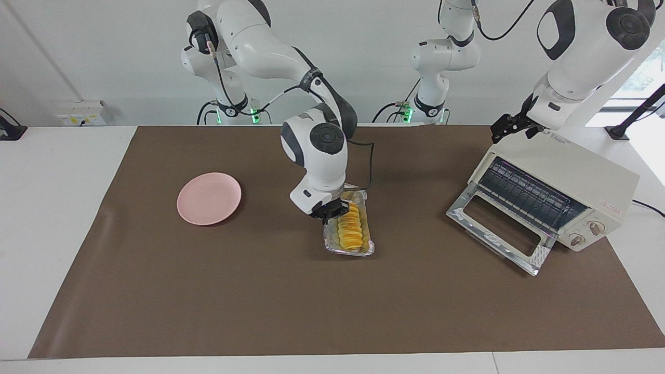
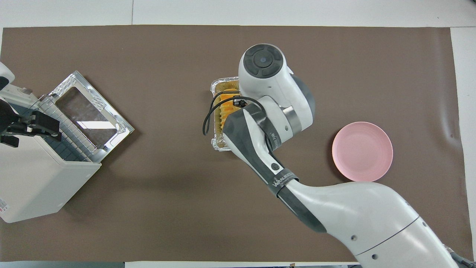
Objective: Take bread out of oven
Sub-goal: 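Carry the foil tray with the right gripper and set it beside the plate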
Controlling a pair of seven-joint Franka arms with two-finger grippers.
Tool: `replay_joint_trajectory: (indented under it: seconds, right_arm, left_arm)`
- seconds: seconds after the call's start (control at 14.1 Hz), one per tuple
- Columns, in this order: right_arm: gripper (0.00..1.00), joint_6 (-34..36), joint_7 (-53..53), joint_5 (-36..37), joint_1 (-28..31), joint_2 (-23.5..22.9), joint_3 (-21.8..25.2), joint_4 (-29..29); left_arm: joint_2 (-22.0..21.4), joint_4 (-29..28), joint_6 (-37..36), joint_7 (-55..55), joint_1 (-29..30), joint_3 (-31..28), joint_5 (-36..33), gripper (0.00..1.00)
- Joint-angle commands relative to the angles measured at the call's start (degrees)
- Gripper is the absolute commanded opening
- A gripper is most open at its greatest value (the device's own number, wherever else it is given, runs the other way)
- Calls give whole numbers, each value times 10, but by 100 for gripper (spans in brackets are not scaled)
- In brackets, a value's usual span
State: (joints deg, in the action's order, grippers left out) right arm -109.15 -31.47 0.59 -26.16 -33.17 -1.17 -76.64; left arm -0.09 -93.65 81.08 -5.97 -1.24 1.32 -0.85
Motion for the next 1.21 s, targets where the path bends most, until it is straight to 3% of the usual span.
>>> replay_joint_trajectory:
  seconds: [0.0,0.43,0.85,1.14]
  right_arm:
    - [0,24,95,-32,79,-8,-7,40]
    - [0,12,315,-32,223,-33,-6,40]
    - [0,-40,405,-28,271,-67,-3,40]
    - [0,-65,409,-29,275,-68,-2,38]
  left_arm:
    - [-16,-17,10,1,7,2,9,100]
    - [-16,-17,10,1,6,3,9,100]
    - [-16,-17,10,1,6,3,9,100]
    - [-16,-17,10,1,6,3,9,100]
